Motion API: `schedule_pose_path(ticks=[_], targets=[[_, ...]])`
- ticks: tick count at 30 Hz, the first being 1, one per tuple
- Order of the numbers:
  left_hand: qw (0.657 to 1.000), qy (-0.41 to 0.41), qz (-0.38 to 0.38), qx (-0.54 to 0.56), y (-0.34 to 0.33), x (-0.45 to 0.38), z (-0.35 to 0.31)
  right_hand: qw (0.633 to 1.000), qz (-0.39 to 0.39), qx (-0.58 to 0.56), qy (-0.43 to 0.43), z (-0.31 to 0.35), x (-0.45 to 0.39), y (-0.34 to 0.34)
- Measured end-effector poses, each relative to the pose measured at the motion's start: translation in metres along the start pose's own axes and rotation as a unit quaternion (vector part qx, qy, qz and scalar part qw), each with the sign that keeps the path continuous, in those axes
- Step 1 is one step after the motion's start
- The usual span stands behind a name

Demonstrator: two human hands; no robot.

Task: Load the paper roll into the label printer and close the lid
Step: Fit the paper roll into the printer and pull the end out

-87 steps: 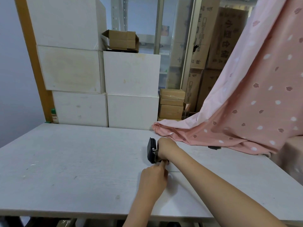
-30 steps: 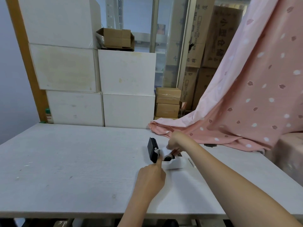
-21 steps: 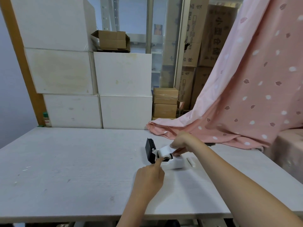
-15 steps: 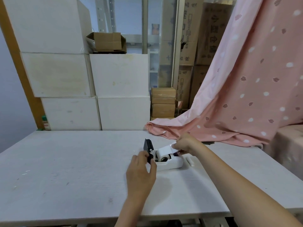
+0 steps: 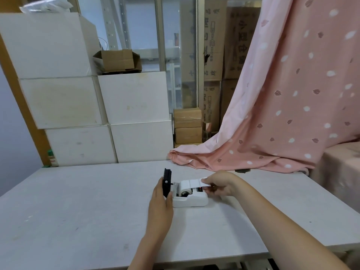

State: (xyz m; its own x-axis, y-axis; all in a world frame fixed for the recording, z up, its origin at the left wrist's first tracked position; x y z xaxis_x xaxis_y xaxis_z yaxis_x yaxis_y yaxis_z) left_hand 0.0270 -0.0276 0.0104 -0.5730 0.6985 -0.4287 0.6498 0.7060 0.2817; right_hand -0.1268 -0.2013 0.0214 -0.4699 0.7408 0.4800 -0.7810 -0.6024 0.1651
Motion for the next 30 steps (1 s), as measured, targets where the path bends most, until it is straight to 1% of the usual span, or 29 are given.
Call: schedule_pose_path(ticks=[3,7,11,16,19,24,26,30], targets=[[1.000,-0.001,-0.003,0.019,0.002,0.000,-0.003,0.997,0.030,-0.071,-0.020,-0.009,0.002,-0.005],[1.000,0.007,0.007,0.015,0.000,-0.001,0.001,0.991,0.036,-0.127,-0.021,-0.015,0.002,-0.004],[0.999,0.000,0.030,0.024,-0.004,0.000,-0.005,0.988,0.040,-0.149,-0.012,-0.016,0.003,-0.004],[0.999,-0.008,0.039,0.028,-0.006,-0.001,-0.007,0.980,0.045,-0.194,-0.002,-0.022,0.000,-0.005],[0.998,-0.024,0.054,0.005,-0.010,-0.001,-0.005,0.976,0.042,-0.211,0.003,-0.024,0.001,-0.006],[0.989,-0.077,0.085,-0.090,-0.021,-0.003,0.005,0.973,0.051,-0.224,0.008,-0.026,0.005,-0.008],[0.986,-0.094,0.093,-0.103,-0.023,-0.002,0.006,0.973,0.051,-0.225,0.007,-0.026,0.007,-0.010],[0.983,-0.103,0.103,-0.116,-0.023,-0.002,0.007,0.972,0.035,-0.232,0.005,-0.026,0.009,-0.010]])
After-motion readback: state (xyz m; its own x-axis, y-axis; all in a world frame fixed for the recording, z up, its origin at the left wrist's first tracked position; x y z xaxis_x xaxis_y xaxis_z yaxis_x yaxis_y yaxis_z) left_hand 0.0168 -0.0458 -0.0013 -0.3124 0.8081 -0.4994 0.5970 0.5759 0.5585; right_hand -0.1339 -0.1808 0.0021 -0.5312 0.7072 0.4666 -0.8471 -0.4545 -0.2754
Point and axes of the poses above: each hand's wrist, its own x-axis away from the middle knuckle, its own y-axis out of the back of the hand, z = x × y, the point moved 6 cm from there along -x, towards the middle knuckle, and after that the axes turned 10 degrees about x, right-handed, at the moved point
